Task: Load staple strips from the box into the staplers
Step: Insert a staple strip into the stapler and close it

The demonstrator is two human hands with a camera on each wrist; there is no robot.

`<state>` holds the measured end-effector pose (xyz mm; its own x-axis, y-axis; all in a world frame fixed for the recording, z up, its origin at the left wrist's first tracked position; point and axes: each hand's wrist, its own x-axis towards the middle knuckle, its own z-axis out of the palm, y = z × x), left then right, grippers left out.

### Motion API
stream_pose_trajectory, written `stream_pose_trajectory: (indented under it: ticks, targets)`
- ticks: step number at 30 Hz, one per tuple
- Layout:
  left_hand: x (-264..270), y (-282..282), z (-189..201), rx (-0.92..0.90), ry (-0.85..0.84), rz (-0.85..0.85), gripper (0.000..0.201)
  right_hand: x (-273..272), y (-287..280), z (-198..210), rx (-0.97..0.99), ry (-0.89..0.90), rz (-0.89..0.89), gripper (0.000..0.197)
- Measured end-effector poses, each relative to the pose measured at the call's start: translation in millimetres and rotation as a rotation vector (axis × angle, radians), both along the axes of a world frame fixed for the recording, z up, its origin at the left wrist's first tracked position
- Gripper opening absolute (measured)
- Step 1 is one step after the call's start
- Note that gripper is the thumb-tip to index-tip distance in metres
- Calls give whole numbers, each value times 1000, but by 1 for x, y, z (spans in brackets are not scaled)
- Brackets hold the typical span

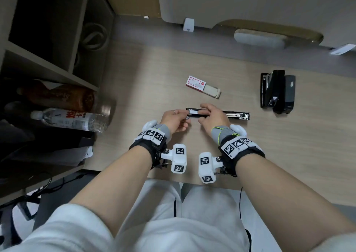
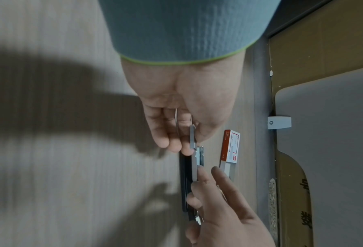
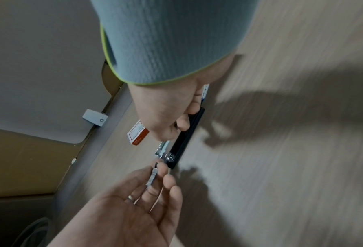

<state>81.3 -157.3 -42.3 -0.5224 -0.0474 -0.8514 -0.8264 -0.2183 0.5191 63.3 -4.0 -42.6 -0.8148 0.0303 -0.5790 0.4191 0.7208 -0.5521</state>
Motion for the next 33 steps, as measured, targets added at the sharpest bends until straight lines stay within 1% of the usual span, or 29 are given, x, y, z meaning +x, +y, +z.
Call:
stream_pose_trajectory:
  ticks: [2,5,7,9,11,14,16,17,19,21,22,23,26,28,30,33]
  targets:
    - [0,0,1,-32,15,26,17,2,0,2,-3,39,-30,41]
    - [-1,0,6,-47,42,45,23,3,1,10,46,123,-98,29]
    - [-1,2,10,-14,70,15,23,3,3,15,9,93,-54,25]
    - [-2,7,14,11,96,-3,21,3,7,20,-48,55,8,30]
    - [-4,13,17,20,109,-31,23,2,11,24,-82,34,28,30]
    - [-6,19,20,22,118,-108,27,0,16,28,-50,39,52,23]
    - [-7,22,21,5,115,-155,23,-2,19,29,-11,61,76,19]
    - [-8,23,20,-40,110,-164,18,-3,21,29,10,74,78,18]
    - [-11,22,17,-240,83,-104,9,-4,25,28,75,94,62,17]
    - [-13,17,11,-426,48,-12,13,-6,31,27,158,75,64,15]
    - [-14,15,10,-450,33,3,13,-8,32,27,198,56,77,15]
    - [-14,14,8,-440,10,1,12,-8,33,26,230,35,81,16]
    - [-12,15,4,-329,-44,-46,12,-12,30,25,272,16,81,20]
    - [-10,17,0,-255,-25,-47,8,-14,26,23,293,-9,93,24]
    - [-8,19,-3,-224,-18,-32,4,-15,25,21,287,-17,93,26]
    - [-11,21,-4,-208,-30,-3,5,-17,26,20,263,13,63,25]
